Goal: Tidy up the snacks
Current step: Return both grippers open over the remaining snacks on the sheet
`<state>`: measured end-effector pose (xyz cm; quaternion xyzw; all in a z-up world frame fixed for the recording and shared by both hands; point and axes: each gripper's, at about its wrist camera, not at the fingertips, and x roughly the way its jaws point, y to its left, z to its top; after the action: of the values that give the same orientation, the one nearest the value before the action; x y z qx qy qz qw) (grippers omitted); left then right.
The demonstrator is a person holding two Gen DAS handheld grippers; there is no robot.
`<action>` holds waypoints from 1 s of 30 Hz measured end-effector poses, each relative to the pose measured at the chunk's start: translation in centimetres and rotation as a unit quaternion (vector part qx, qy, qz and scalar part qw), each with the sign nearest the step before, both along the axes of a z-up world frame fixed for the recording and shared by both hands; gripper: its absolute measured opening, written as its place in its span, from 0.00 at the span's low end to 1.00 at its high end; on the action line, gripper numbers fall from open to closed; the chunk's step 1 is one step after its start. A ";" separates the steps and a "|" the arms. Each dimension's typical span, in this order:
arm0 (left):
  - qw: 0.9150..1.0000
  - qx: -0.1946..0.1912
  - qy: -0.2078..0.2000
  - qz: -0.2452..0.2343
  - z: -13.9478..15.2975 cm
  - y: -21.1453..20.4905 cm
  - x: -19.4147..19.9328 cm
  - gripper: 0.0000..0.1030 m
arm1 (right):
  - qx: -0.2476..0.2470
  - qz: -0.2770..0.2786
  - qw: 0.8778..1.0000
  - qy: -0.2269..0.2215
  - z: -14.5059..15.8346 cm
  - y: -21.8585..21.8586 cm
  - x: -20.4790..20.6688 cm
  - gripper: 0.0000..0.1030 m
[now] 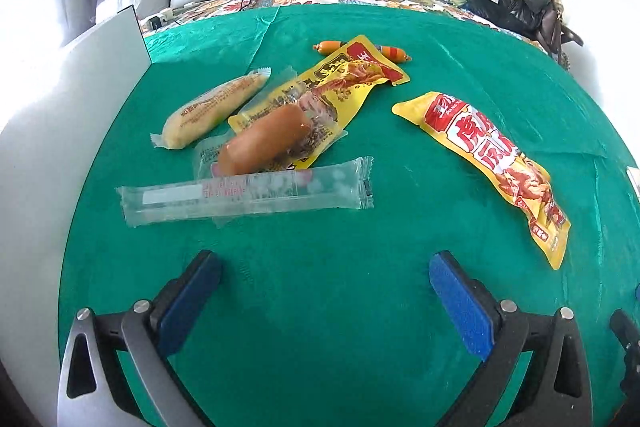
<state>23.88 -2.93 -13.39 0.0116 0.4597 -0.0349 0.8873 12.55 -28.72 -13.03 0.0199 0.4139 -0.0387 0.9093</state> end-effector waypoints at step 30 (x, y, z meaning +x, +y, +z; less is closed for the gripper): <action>1.000 0.000 0.000 0.000 0.0 0.0 0.0 1.00 | -0.001 0.001 1.000 0.002 0.0 0.1 0.1 0.89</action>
<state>23.83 -2.94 -13.38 0.0118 0.4601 -0.0348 0.8871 12.66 -28.59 -12.99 0.0184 0.4155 -0.0381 0.9086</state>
